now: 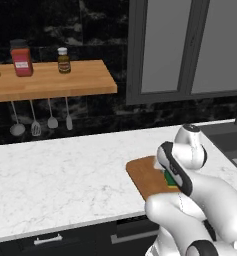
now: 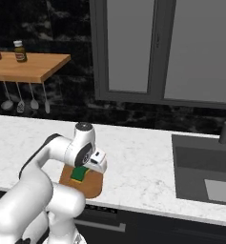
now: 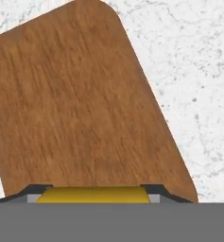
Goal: Pick up the sponge from the counter and clean the cutting board by briefly scrubbing or pressing down on the cutting board. Once finished, release the sponge.
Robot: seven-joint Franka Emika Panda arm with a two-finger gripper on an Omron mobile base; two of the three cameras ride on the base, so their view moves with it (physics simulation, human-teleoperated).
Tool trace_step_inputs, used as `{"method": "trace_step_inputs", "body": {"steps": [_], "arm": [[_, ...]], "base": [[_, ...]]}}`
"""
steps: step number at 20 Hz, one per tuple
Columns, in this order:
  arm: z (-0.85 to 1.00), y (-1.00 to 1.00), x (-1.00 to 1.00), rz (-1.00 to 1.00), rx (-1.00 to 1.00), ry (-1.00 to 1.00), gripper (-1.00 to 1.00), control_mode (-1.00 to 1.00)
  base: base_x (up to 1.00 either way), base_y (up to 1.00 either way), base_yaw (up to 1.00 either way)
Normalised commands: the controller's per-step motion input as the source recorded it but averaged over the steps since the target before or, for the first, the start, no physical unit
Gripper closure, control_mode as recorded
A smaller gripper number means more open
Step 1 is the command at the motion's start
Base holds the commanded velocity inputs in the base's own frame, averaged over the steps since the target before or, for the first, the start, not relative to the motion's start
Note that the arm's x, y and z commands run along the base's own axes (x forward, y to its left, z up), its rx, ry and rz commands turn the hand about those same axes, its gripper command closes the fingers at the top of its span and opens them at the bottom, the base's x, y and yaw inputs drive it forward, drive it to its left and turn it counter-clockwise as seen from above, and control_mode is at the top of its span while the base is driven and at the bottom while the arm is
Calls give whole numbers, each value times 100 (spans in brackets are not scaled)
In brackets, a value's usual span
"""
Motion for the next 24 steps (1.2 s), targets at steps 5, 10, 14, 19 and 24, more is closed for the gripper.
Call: {"method": "trace_step_inputs", "body": {"steps": [5,10,14,19,24], "arm": [[24,99,39,-1,0,-1,100,-100],[20,100,50,0,0,0,100,-100],[13,100,72,0,-4,0,100,-100],[-4,100,76,0,-5,0,100,-100],[-33,84,18,0,0,0,100,-100]], "base": [[0,0,0],[0,0,0],[0,0,0],[0,0,0],[0,0,0]]}}
